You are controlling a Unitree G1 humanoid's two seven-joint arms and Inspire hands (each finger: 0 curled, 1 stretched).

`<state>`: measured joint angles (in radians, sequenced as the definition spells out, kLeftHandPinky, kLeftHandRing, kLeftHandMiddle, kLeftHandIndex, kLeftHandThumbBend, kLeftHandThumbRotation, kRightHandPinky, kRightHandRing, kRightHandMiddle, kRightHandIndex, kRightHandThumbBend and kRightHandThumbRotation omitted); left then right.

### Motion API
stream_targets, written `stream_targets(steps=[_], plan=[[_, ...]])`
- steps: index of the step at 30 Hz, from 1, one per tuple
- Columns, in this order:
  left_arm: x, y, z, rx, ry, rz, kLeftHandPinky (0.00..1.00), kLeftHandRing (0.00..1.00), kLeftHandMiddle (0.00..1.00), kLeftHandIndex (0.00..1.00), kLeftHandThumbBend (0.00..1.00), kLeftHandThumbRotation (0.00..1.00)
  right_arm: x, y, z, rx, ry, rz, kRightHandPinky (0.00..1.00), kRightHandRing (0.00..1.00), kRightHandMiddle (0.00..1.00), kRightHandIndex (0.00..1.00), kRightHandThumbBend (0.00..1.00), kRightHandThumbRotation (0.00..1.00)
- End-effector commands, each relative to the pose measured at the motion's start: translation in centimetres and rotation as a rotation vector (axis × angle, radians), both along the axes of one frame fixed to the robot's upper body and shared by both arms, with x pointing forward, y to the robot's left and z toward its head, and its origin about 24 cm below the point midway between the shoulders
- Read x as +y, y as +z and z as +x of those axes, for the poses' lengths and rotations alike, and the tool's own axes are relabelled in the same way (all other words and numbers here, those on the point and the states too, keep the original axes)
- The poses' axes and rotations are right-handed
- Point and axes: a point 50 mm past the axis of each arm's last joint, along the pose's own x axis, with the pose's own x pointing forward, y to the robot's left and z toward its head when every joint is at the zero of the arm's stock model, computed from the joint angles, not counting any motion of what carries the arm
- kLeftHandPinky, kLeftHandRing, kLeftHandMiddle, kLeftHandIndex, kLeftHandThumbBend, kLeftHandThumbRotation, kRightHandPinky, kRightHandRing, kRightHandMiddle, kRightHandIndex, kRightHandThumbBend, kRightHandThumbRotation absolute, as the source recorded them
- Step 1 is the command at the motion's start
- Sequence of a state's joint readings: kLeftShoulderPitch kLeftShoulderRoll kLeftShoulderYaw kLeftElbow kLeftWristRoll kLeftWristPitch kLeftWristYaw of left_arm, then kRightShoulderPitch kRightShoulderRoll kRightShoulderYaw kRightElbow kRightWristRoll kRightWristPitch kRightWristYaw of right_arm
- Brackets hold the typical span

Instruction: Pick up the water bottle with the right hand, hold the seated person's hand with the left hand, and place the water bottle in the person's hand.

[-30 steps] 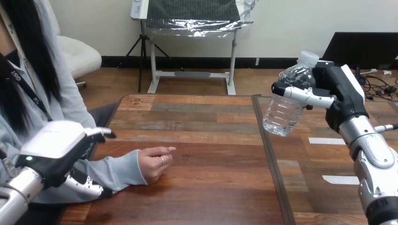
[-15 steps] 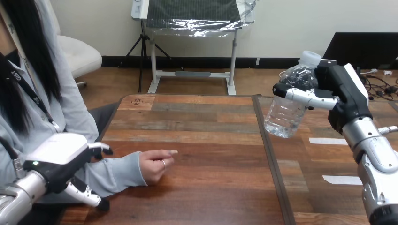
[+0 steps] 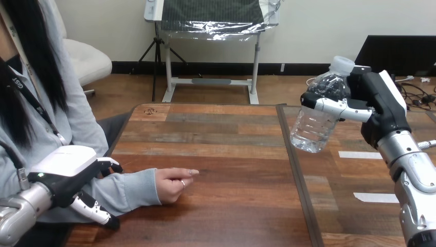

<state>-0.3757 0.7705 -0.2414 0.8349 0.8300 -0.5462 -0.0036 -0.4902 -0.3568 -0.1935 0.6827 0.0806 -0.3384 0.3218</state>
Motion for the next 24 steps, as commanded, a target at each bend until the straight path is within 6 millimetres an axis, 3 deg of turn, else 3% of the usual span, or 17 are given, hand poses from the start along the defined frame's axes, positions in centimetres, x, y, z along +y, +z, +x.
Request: stream_targets(steps=[1, 14, 24], plan=[[-0.6, 1.1, 1.6, -0.054, -0.010, 0.000, 0.62, 0.68, 0.74, 0.77, 1.00, 0.43, 0.0, 3.6, 0.6, -0.132, 0.014, -0.002, 0.02, 0.06, 0.12, 0.16, 0.50, 0.00], [-0.9, 0.2, 1.8, -0.018, 0.012, -0.012, 0.59, 0.64, 0.68, 0.72, 1.00, 0.41, 0.2, 3.8, 0.2, -0.140, 0.029, -0.004, 0.02, 0.05, 0.12, 0.16, 0.49, 0.00], [-1.4, -0.2, 1.5, -0.017, 0.003, -0.037, 0.50, 0.53, 0.57, 0.60, 1.00, 0.35, 0.3, 3.9, -0.1, -0.143, 0.031, -0.009, 0.02, 0.06, 0.13, 0.16, 0.50, 0.00]])
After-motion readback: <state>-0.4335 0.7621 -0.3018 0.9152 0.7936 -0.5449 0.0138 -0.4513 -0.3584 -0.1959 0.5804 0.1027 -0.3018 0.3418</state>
